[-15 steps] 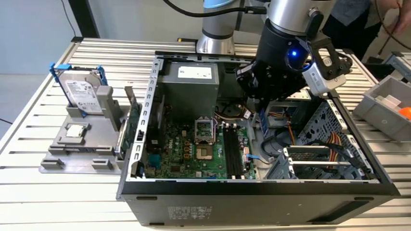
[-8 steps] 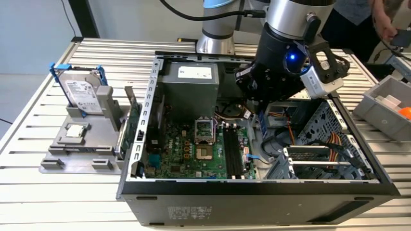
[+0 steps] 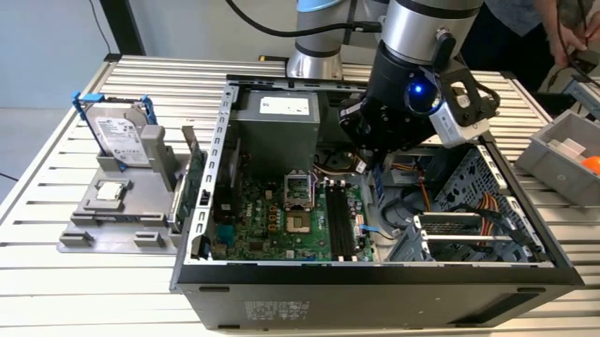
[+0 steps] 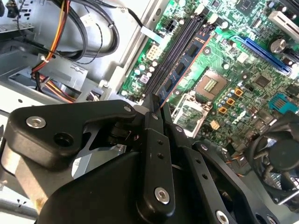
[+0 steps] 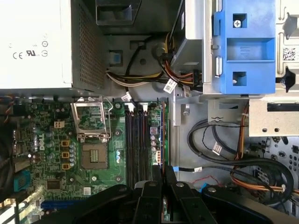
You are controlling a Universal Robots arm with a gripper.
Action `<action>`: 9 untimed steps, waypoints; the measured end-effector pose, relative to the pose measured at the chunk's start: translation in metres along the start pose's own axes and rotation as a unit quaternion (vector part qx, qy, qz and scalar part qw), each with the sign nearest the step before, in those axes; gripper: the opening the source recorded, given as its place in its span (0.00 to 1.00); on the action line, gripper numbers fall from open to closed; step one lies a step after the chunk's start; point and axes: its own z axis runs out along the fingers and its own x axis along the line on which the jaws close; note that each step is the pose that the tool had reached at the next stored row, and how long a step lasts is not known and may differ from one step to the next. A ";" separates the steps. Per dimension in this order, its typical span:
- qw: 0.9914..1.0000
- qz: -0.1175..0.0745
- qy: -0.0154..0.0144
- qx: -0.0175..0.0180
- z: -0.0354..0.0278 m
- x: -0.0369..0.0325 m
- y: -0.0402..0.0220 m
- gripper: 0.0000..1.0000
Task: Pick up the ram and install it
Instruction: 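Insert the ram into the slot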
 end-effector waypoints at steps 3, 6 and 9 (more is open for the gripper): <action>1.000 0.000 0.000 0.001 0.0026 0.0001 0.0001 0.00; 1.000 0.003 0.000 0.001 0.0034 0.0001 0.0001 0.00; 1.000 0.008 0.000 0.001 0.0064 0.0012 0.0000 0.00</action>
